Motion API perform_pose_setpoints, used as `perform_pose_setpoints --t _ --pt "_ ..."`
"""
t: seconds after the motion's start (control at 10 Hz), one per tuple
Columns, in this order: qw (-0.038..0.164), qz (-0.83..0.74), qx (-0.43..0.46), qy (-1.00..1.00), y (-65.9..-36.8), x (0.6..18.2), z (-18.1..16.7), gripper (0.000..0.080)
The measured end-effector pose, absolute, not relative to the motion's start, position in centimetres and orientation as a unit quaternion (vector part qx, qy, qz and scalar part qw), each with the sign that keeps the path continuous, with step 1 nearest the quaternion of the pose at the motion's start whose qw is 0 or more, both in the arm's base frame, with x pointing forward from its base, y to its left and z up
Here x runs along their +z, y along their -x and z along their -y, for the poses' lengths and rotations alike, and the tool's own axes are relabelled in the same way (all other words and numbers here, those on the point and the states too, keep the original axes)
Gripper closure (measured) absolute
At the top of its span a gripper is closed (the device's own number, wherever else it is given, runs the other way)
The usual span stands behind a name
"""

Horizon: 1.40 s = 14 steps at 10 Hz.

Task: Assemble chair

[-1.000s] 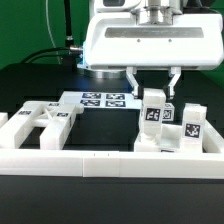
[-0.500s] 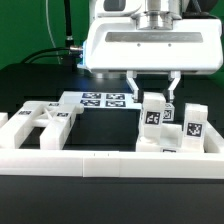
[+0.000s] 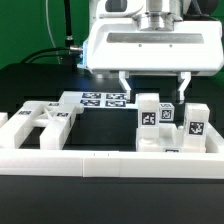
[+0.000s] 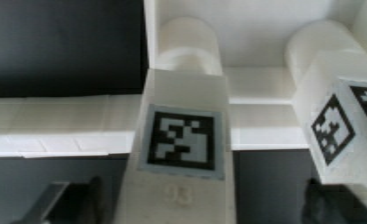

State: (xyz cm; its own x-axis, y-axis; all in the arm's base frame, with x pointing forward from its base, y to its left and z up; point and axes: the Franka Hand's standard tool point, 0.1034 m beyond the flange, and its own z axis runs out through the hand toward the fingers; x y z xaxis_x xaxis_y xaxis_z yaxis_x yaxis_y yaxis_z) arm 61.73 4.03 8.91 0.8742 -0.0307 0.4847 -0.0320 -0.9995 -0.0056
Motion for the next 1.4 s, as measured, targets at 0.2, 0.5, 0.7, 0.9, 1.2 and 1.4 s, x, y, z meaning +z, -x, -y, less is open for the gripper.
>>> perform_pose_setpoints --t 0.2,0.5,0.7,0.9,1.2,1.4 --pt "0.001 0.014 0.250 -0.968 -61.9 9.3 -3.9 0.0169" --pt "0.005 0.000 0.239 -0.971 -62.5 10.5 -2.8 0.0151" --pt "0.009 -0.018 0.227 -0.974 -63.4 11.3 -1.6 0.0150" --pt "0.008 -0.019 0.226 -0.974 -63.3 11.2 -1.8 0.0150" --pt "-0.001 -0.018 0.176 -0.984 -62.9 10.6 -1.7 0.0150" --pt "-0.018 -0.015 0.102 -0.995 -63.1 10.7 -2.2 0.0150"
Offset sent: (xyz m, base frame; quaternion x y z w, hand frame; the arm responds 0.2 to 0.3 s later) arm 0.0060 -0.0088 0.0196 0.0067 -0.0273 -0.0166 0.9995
